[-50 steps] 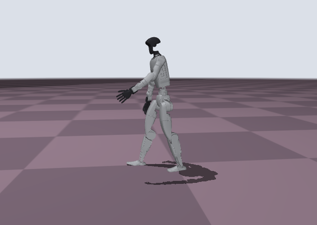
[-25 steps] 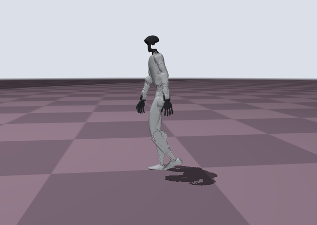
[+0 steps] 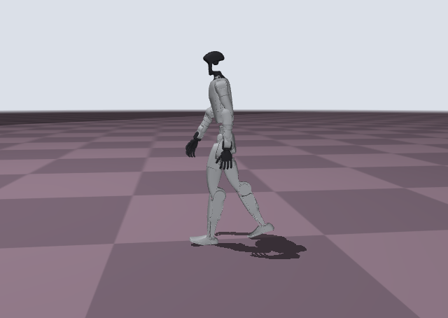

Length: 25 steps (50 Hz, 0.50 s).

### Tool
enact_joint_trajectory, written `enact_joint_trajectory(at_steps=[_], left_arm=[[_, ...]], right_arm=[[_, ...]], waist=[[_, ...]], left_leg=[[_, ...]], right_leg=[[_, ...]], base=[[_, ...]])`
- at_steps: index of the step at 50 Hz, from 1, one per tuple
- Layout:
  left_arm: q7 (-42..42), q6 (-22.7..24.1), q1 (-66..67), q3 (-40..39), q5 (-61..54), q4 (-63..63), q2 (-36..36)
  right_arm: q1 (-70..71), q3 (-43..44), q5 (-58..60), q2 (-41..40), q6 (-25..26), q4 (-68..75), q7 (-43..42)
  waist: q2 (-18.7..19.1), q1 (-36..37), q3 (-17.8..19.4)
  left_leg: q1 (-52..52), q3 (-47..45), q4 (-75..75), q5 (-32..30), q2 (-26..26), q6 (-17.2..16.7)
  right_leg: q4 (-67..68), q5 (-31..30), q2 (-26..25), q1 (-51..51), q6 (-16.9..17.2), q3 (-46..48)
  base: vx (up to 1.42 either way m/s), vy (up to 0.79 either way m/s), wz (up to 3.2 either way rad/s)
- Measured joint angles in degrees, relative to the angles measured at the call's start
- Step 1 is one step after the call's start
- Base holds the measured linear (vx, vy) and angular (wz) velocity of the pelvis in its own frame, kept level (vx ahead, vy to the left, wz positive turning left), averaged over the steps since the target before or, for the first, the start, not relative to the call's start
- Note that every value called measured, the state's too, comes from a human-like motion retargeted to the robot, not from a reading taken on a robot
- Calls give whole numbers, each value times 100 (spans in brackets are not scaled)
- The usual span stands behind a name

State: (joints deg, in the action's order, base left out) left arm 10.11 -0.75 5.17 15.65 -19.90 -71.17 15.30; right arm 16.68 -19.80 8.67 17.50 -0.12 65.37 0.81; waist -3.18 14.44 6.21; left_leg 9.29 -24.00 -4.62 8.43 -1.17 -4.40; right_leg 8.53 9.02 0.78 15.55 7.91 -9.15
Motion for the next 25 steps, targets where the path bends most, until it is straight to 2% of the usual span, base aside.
enact_joint_trajectory(at_steps=[4, 6, 8, 10, 13, 17, 20, 23, 25], left_arm=[[-197, -123, -991, 114, 346, -596, 23], [-377, -156, -1551, 182, 422, -764, 66], [-596, -151, -2107, 234, 383, -776, 131], [-806, -103, -2639, 266, 223, -625, 214], [-972, 63, -3365, 283, -212, -129, 360], [-924, 332, -4141, 296, -862, 734, 553], [-771, 508, -4539, 326, -1198, 1347, 671], [-818, 420, -4921, 303, -1395, 1732, 699], [-823, 480, -5029, 340, -1301, 1895, 746]], right_arm=[[-619, -72, -41, -81, 29, 80, 327], [-884, -134, -106, -92, 54, 129, 456], [-1114, -190, -151, -90, 75, 185, 523], [-1305, -233, -177, -77, 89, 249, 565], [-1490, -264, -216, -48, 95, 368, 653], [-1608, -252, -261, -28, 93, 531, 780], [-1639, -221, -282, -25, 79, 622, 811], [-1459, -357, -210, -23, 514, 723, 480], [-1375, -291, -44, -85, 610, 772, 482]], waist=[[166, -382, -174], [247, -605, -243], [322, -827, -266], [392, -1036, -239], [476, -1323, -131], [526, -1687, 58], [446, -1967, 200], [225, -2230, 384], [117, -2368, 570]], left_leg=[[-403, 376, 191, 385, 167, 163], [-525, 583, 307, 564, 234, 236], [-637, 764, 428, 722, 277, 256], [-757, 914, 542, 863, 299, 227], [-936, 1117, 674, 1032, 284, 160], [-1180, 1391, 789, 1221, 188, 150], [-1393, 1619, 869, 1374, -15, 232], [-1681, 1825, 911, 1576, -400, 305], [-2044, 1964, 905, 1742, -492, 255]], right_leg=[[1829, -1096, -337, -648, 48, 147], [2952, -1422, -463, -1246, 48, 328], [3875, -1429, -486, -1850, -59, 556], [4482, -1168, -403, -2399, -256, 809], [4653, -694, -163, -3064, -510, 1161], [3611, -374, 183, -3564, -595, 1628], [1861, -663, 403, -3537, -420, 1914], [-357, -1440, 670, -3284, 30, 2053], [-1320, -1561, 736, -3099, 474, 2228]], base=[[68, 19, 42], [61, 17, 61], [57, 15, 64], [53, 13, 63], [50, 11, 63], [48, 6, 66], [50, -1, 74], [57, -6, 79], [64, -14, 63]])
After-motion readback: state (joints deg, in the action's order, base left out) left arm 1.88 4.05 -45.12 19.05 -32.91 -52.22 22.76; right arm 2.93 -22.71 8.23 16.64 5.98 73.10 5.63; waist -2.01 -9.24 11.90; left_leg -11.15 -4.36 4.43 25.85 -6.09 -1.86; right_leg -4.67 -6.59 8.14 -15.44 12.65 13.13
